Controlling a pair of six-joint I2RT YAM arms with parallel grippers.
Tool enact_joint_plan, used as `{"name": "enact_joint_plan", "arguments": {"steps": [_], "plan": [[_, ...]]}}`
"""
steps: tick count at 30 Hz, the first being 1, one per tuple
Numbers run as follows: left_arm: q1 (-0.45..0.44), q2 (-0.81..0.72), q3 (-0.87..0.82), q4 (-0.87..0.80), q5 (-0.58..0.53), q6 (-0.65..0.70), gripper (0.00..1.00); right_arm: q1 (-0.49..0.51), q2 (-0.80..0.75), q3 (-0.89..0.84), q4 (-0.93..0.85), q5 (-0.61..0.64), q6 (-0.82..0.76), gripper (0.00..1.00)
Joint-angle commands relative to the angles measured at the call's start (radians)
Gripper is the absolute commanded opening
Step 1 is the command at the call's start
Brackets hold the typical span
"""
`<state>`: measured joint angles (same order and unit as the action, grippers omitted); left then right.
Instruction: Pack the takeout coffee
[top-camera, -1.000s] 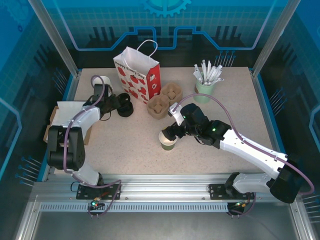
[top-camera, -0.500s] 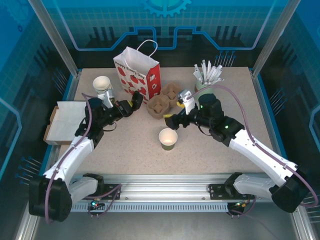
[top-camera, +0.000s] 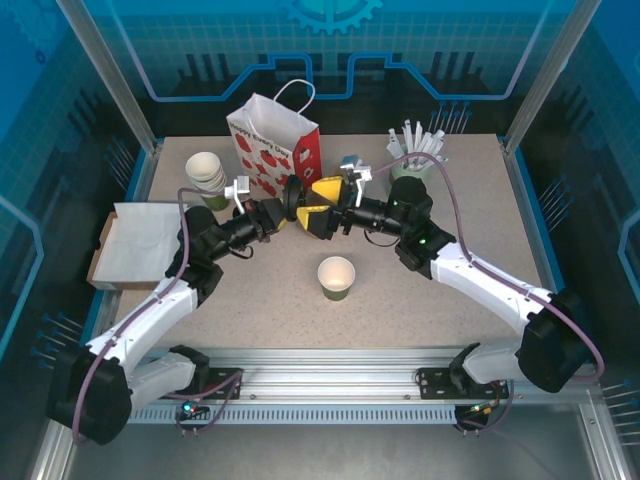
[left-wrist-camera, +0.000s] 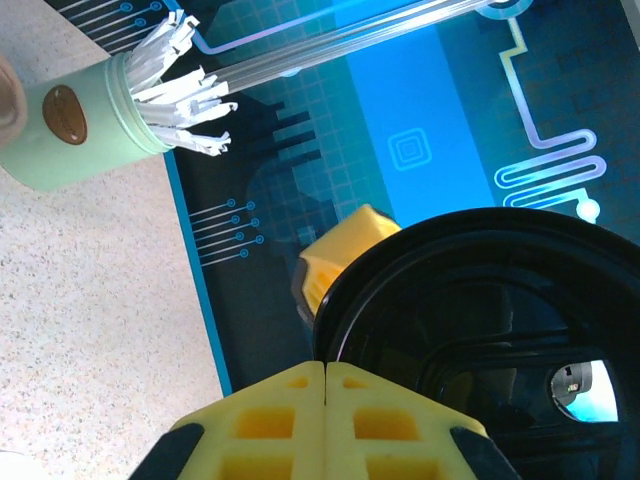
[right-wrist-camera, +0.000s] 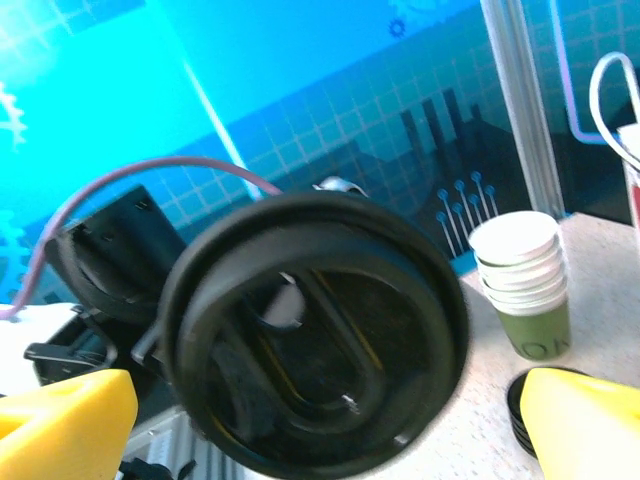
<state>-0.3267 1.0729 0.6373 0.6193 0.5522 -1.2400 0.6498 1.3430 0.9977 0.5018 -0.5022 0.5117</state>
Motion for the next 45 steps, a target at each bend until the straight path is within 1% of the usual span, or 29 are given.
{"name": "enact_joint_plan", "arguments": {"steps": [1,7,11,16,19,32,36,43,45], "plan": [[-0.011,0.001,-0.008,0.091,0.022,-0.057,0.05,0.017,0.006,0.004,0.093,-0.021,0.052,1.0],[-0.016,0.0,-0.01,0.072,0.018,-0.036,0.04,0.022,0.011,0.035,-0.005,0.037,0.042,1.0],[-0.018,0.001,-0.01,0.062,0.016,-0.027,0.04,0.029,0.022,0.043,0.013,0.016,0.057,1.0],[-0.021,-0.003,-0.007,0.046,0.012,-0.016,0.04,0.045,0.022,0.062,-0.023,0.027,0.04,1.0],[-0.023,-0.007,-0.002,0.031,0.011,-0.004,0.04,0.047,0.023,0.066,-0.03,0.035,0.038,0.98],[-0.028,-0.015,0.008,0.003,0.012,0.02,0.04,0.053,0.053,0.091,-0.051,0.033,0.042,0.8],[-0.029,-0.014,0.008,-0.002,0.009,0.026,0.04,0.054,0.061,0.096,-0.052,0.034,0.045,0.78],[-0.031,-0.012,0.007,-0.016,0.005,0.034,0.05,0.053,0.047,0.085,-0.062,0.062,0.038,0.65],[-0.03,-0.009,0.005,-0.016,0.002,0.039,0.06,0.052,0.042,0.083,-0.067,0.066,0.035,0.63]]}}
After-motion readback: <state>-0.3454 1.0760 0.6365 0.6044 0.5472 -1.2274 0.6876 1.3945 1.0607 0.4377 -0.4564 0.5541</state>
